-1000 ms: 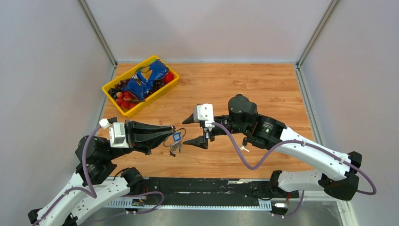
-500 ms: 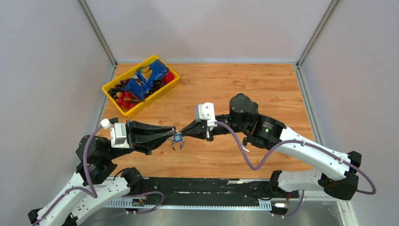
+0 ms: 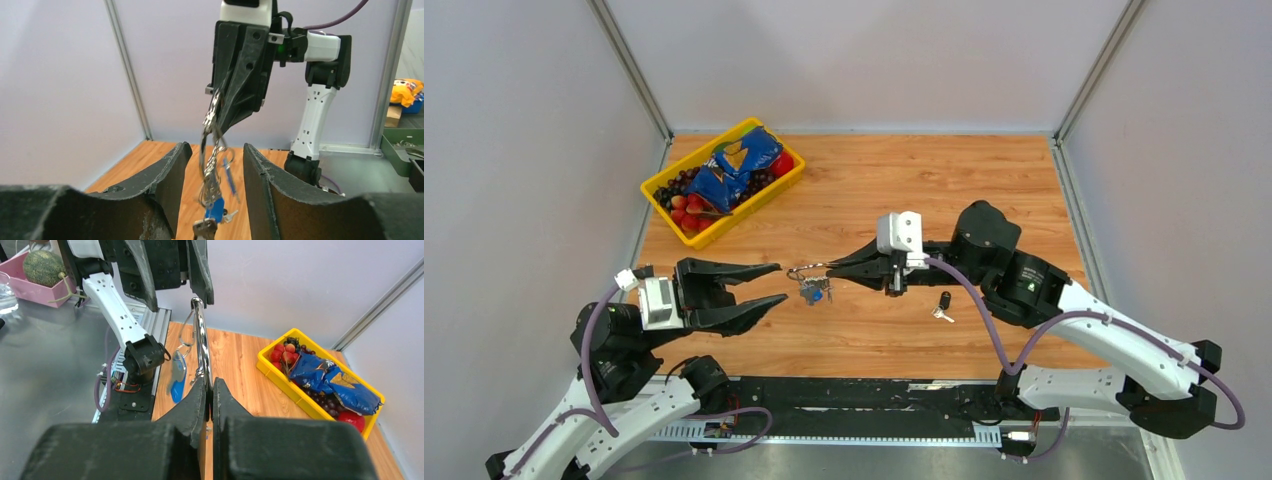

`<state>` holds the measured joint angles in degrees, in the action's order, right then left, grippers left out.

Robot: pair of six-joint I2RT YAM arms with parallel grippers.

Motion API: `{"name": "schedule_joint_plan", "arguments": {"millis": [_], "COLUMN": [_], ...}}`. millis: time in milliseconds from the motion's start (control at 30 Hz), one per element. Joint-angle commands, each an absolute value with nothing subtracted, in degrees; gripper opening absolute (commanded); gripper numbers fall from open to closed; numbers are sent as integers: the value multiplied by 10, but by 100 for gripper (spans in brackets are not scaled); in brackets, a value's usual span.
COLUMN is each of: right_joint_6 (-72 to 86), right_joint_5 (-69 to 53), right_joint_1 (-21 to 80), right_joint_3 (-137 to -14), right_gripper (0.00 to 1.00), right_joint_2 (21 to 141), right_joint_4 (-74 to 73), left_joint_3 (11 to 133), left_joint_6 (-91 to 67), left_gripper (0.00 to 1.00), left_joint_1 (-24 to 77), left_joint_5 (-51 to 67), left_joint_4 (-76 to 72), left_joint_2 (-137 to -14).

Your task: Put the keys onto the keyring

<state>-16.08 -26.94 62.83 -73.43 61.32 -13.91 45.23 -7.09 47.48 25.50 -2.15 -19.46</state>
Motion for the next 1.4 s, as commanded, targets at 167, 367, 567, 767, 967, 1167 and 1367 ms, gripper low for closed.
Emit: {"name": "schedule_joint_plan", "arguments": {"millis": [167, 367, 567, 767, 967, 1167, 1367], "right_joint_6": [-138, -131, -77, 37, 91, 115, 150], "right_joint_5": [-238, -142, -99, -160, -270, -378, -449], "right_joint_1": [630, 630, 619, 549, 485, 443, 441], "right_joint_3": [-747, -806, -776, -729, -675, -625, -599], "right_gripper": [0, 0, 0, 0, 0, 0, 0], "right_joint_2": [577, 614, 636, 668, 721, 781, 843], "right_joint_4": [-138, -275, -318, -327, -333, -281, -202], "left_joint_3": [437, 432, 432, 431, 431, 428, 428], "left_joint_6": [-58, -68, -74, -79, -86, -89, -86], "left_gripper": [59, 63, 65, 66, 66, 67, 67], "left_joint_1": [475, 474, 475, 474, 474, 475, 475], "left_joint_5": [191, 182, 176, 175, 179, 181, 181], "left_joint_4": [-3, -5, -10, -10, -11, -14, -8], "left_joint_2": [-173, -175, -181, -185, -196, -203, -208]}}
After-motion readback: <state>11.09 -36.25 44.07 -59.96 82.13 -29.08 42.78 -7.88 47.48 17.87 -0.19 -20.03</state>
